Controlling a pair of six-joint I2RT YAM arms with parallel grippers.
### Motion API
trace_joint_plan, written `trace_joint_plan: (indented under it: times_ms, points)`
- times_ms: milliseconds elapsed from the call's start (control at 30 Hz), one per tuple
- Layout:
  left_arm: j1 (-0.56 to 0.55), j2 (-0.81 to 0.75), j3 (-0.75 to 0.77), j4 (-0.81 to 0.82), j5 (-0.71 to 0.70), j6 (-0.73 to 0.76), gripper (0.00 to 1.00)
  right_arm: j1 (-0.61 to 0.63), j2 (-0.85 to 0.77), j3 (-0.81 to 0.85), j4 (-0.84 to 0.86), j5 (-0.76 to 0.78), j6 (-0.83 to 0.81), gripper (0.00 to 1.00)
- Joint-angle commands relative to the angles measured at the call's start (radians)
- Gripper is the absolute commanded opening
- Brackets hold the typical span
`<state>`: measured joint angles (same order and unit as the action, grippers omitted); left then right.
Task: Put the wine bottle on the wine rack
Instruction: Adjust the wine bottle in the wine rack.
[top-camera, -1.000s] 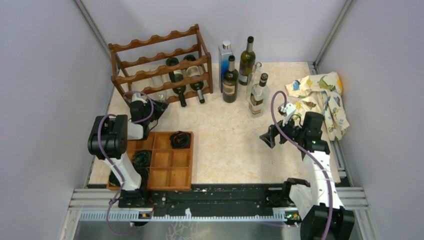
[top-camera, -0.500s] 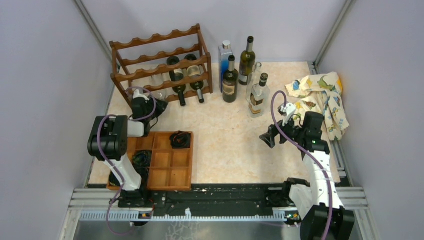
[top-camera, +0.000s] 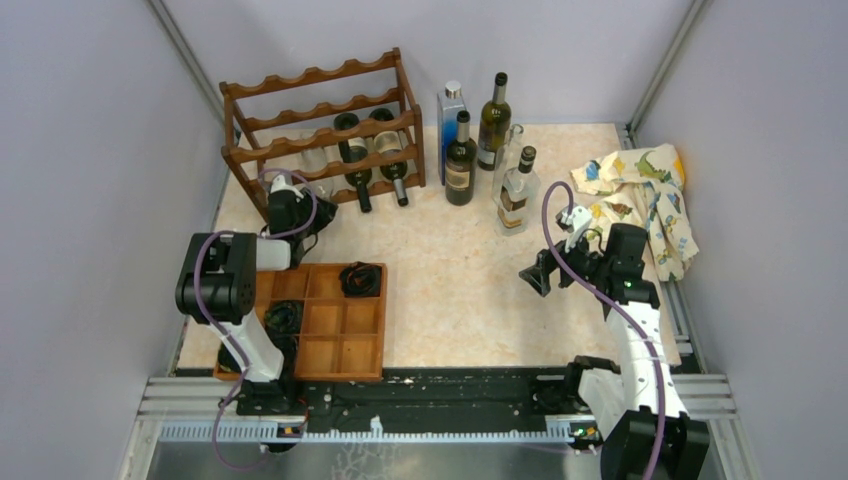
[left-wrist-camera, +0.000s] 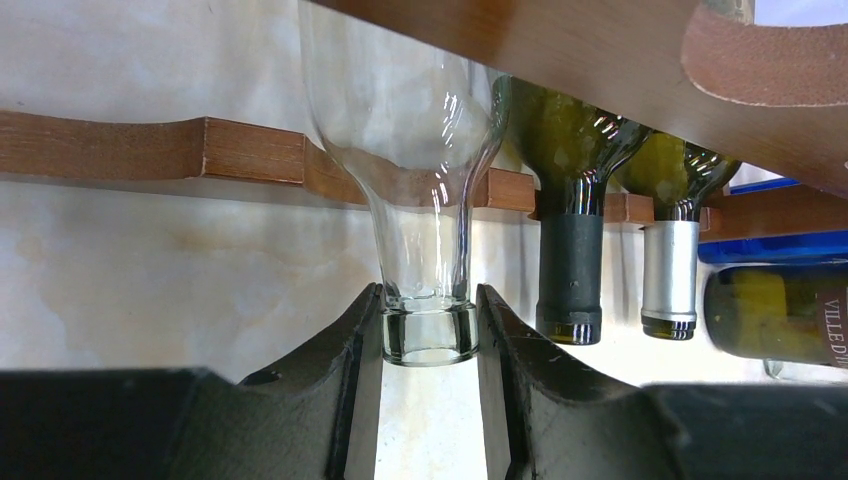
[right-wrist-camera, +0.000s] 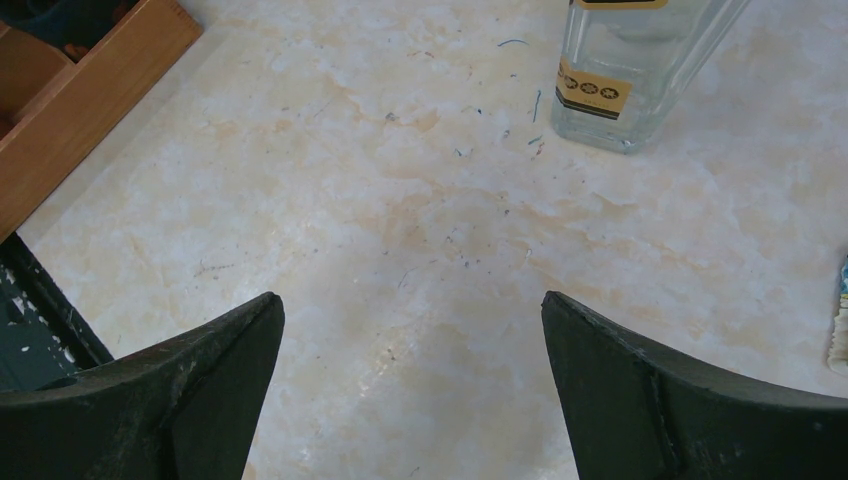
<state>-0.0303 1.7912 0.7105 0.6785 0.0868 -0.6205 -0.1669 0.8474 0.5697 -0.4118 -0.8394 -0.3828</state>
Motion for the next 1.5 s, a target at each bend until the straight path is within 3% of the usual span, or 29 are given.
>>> trace_joint_plan:
  times_ms: [0, 233, 500, 833, 1033, 1467]
  points:
    - [0.004, 0.009, 0.012, -0.124, -0.117, 0.019, 0.05, -0.007, 0.001, 0.015, 0.022, -0.029, -0.011, 0.98]
    - [0.002, 0.016, 0.071, -0.220, -0.166, 0.009, 0.05, -0.008, 0.002, 0.015, 0.022, -0.027, -0.011, 0.98]
    - [0.000, -0.002, 0.094, -0.191, -0.160, 0.052, 0.05, -0.008, 0.004, 0.015, 0.024, -0.028, -0.010, 0.98]
    - [-0.006, -0.050, 0.055, -0.039, -0.109, 0.120, 0.05, -0.008, 0.007, 0.014, 0.024, -0.026, -0.009, 0.98]
    - [-0.006, -0.054, 0.083, -0.087, -0.096, 0.142, 0.05, -0.009, 0.008, 0.013, 0.025, -0.026, -0.010, 0.98]
    - [-0.005, 0.026, -0.026, -0.039, -0.093, -0.171, 0.05, -0.008, 0.009, 0.013, 0.024, -0.024, -0.010, 0.98]
